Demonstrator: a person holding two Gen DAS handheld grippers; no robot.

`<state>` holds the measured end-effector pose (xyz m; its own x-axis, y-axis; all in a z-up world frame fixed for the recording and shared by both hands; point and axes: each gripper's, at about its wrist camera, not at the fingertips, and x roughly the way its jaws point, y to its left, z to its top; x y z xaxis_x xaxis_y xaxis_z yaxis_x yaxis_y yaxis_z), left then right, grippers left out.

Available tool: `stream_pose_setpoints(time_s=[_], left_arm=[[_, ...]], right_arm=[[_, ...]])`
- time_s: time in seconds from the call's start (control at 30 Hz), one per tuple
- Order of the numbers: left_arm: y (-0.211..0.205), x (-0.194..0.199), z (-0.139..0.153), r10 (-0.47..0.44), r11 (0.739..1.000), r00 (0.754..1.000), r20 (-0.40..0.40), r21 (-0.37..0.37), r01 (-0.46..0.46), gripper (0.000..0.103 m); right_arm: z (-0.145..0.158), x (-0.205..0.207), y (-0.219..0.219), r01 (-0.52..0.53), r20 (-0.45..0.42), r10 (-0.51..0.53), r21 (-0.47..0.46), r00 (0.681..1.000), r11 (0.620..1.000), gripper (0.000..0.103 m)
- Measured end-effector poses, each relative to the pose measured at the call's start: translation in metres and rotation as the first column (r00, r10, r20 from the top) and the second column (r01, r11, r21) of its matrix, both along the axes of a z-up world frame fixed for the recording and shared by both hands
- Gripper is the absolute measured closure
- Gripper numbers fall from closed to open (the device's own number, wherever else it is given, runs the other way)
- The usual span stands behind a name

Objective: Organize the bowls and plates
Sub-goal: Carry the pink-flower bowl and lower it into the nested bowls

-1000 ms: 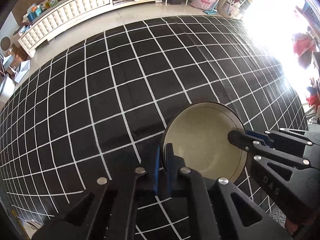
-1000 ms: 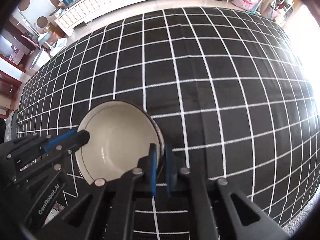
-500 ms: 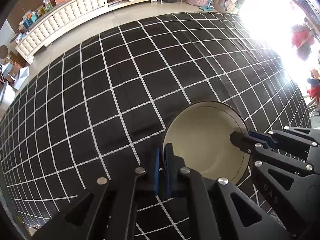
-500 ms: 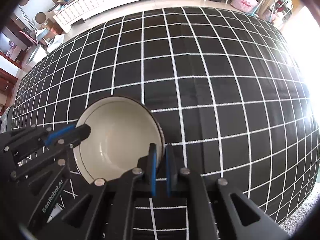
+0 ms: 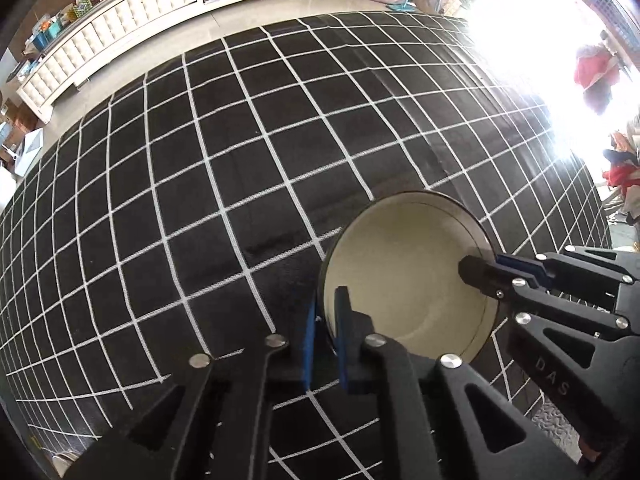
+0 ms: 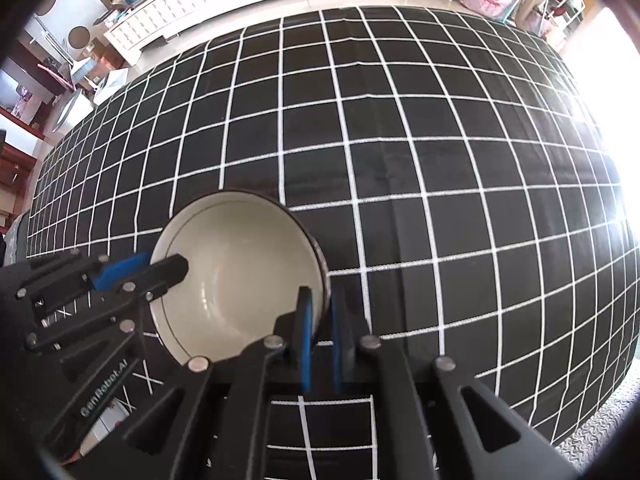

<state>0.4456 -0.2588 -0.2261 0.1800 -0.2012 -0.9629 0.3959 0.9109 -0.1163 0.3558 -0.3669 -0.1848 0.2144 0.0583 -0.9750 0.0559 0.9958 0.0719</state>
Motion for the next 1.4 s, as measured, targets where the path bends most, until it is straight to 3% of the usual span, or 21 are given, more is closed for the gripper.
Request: stream_pose_setpoints(time_s=[0.2,0.47,0.97,1.4], left_arm=[[0.000,-0.017,0.004,0.009,1.000,1.000,0.017,0.016,-0.009,0.097],[0.028,-0.060,0.036,0.045,0.999,0.998,0.037,0.012,-0.045,0.098],[0.131,-0.133,0.095,0.163,0.985,0.982,0.091,0.032,-0.167,0.098],[0.184,-0.174,0.083,0.222,0.971,0.972,0.077,0.070,-0.227,0.098]], right_arm=[[0.012,-0.008,0.010,-0.016,0.018,0.017,-0.028,1.000,0.999,0.093],[0.039,-0.048,0.045,-0.032,0.041,0.033,-0.016,0.999,0.999,0.094],[0.077,-0.086,0.149,-0.142,0.084,0.139,0.041,0.987,0.989,0.094],[0.059,-0.121,0.199,-0.213,0.038,0.211,0.039,0.977,0.976,0.094]])
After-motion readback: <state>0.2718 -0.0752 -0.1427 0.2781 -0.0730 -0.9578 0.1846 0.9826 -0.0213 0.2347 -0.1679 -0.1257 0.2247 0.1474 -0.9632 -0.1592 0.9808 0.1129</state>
